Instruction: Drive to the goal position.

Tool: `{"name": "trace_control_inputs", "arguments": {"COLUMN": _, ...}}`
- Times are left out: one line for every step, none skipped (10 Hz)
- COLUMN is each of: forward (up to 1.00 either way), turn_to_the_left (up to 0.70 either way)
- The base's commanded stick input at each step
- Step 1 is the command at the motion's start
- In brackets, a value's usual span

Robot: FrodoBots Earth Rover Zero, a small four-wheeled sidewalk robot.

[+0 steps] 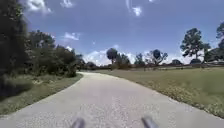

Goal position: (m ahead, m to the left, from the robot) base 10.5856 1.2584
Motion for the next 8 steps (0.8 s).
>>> {"name": "trace_control_inputs", "arguments": {"forward": 0.5, "turn_to_the_left": 0.0}}
{"name": "trace_control_inputs", "arguments": {"forward": 0.5, "turn_to_the_left": 0.0}}
{"name": "trace_control_inputs", "arguments": {"forward": 0.5, "turn_to_the_left": 0.0}}
{"name": "trace_control_inputs", "arguments": {"forward": 0.5, "turn_to_the_left": 0.0}}
{"name": "trace_control_inputs", "arguments": {"forward": 0.5, "turn_to_the_left": 0.5}}
{"name": "trace_control_inputs", "arguments": {"forward": 0.5, "turn_to_the_left": 0.5}}
{"name": "trace_control_inputs", "arguments": {"forward": 0.5, "turn_to_the_left": 0.31}}
{"name": "trace_control_inputs", "arguments": {"forward": 0.5, "turn_to_the_left": 0.0}}
